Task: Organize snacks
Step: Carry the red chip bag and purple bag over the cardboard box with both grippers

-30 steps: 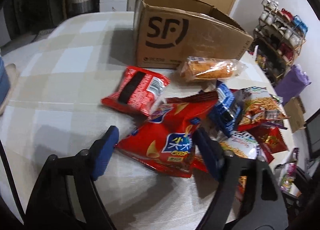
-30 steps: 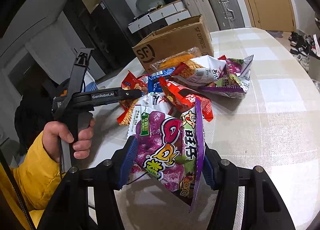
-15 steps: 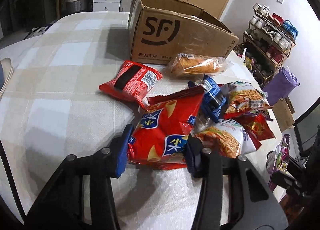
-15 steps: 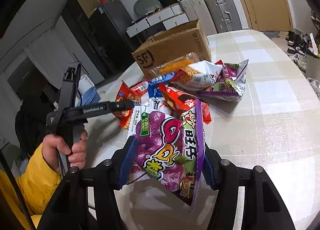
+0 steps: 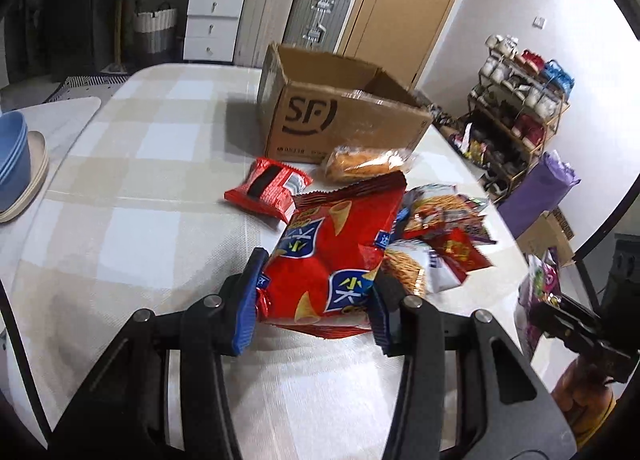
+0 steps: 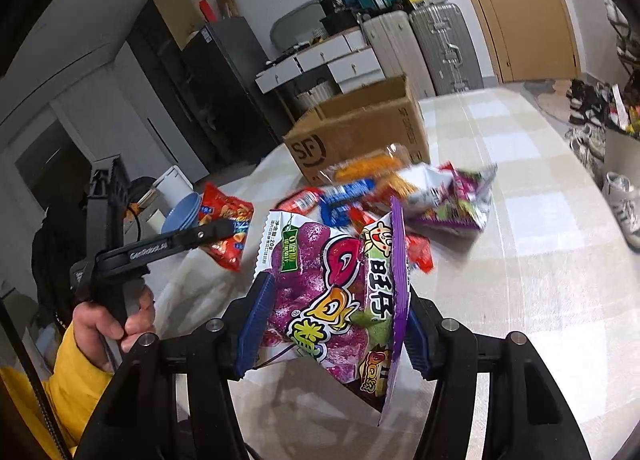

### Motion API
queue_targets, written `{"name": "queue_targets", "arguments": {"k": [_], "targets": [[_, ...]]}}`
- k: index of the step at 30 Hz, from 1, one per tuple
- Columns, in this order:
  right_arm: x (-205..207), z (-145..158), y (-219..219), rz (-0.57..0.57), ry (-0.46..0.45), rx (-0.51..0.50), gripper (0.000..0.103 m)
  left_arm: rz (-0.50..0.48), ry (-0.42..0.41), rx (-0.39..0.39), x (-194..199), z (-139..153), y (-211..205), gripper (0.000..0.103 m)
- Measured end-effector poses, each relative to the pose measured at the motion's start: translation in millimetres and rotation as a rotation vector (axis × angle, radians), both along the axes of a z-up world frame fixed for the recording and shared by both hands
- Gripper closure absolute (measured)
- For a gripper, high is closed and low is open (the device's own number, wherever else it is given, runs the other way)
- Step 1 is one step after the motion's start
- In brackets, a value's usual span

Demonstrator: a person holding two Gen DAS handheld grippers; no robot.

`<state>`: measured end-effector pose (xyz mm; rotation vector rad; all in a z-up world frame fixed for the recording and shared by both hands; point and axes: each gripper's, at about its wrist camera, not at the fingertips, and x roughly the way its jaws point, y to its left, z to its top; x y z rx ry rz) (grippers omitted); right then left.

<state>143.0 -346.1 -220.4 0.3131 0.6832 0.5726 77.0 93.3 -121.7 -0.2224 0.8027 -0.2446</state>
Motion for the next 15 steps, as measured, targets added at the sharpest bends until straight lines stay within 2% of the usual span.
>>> {"name": "queue_targets", "arguments": {"k": [7, 15], "targets": [[-5, 28, 9, 0.013, -0.060, -0.014, 0.043, -0.018, -0.067, -0.032, -40, 32, 7, 0.060], [-13, 35, 17, 0.019, -0.067, -0.015, 0.043, -0.060, -0.087, -0.051, -72, 46, 1, 0.060]]}}
